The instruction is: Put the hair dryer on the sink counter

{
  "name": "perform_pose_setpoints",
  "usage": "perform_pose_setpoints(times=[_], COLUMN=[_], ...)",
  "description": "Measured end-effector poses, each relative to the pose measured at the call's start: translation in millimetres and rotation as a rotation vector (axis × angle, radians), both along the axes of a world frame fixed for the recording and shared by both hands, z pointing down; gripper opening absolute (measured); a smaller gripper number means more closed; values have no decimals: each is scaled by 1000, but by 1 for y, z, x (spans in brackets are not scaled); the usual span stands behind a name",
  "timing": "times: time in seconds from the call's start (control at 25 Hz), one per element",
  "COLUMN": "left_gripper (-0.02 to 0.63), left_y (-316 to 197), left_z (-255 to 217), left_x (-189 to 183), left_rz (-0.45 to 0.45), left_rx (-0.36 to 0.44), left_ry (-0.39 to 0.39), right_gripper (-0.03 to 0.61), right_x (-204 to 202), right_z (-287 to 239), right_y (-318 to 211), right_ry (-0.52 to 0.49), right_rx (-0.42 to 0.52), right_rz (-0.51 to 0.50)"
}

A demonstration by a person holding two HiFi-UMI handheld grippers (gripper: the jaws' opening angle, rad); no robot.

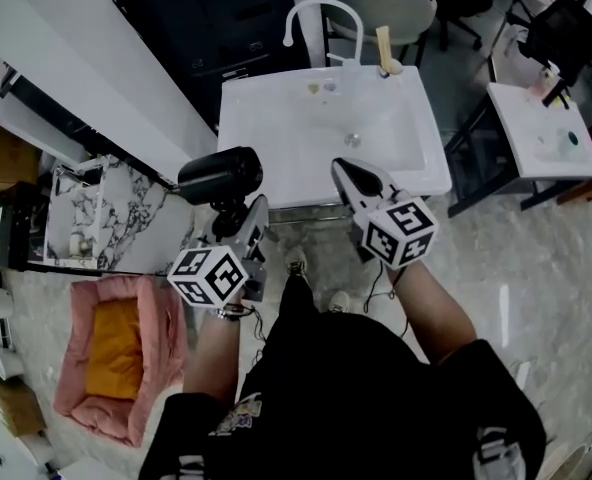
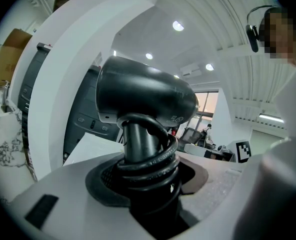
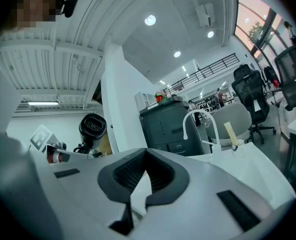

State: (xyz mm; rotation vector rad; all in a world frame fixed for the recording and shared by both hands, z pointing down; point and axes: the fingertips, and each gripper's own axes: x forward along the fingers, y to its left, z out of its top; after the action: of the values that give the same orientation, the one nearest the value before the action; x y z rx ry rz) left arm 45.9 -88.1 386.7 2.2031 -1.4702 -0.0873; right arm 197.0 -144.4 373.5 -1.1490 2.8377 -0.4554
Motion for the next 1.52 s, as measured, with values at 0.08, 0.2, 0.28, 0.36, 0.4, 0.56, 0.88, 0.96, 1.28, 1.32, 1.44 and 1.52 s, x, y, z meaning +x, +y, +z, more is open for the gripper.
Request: perform_pose_setpoints(times=[0.08,0.2,0.28,0.36,0.4,0.56,0.88,0.96,1.28,1.32,1.44,1.52], left_gripper=[207,207,207,207,207,207,207,207,207,207,207,207], left_y=[-10,-28,-44,-61,-70,-108,-188,-209,-276,-283,-302,-315], left_z=[2,6,10,16,20,38,75,85,128,133,149,160], left_x=[-4,-12,-19,-26,-29,-42,-63,-67,-80,-82,-86,-88], left_rz=[5,15,23,29,32,50,92,101,125,126,127,131], left_rx=[-4,-12,-15,-22,-28,-64,-132,-152,-229,-240,-271,-289], left_ry=[0,2,5,9,11,16,23,26,37,37,38,34], right_gripper=[-2,-2,-2,-2,-2,-2,-2,-2,-2,-2,-2,-2], right_x=[-6,-15,-22,-29,-33,-50,-80,-88,-111,-113,-118,-119], right_z=[2,5,10,13,16,26,52,60,94,98,109,116], right_y=[-9,-26,-41,-57,-65,-100,-170,-188,-244,-250,-268,-280], right_ry=[0,2,3,10,13,23,51,57,72,72,73,77], right_rx=[-5,-14,-16,-25,-32,-50,-90,-106,-173,-183,-207,-219], right_rz=[2,10,17,26,31,42,69,77,101,105,115,122])
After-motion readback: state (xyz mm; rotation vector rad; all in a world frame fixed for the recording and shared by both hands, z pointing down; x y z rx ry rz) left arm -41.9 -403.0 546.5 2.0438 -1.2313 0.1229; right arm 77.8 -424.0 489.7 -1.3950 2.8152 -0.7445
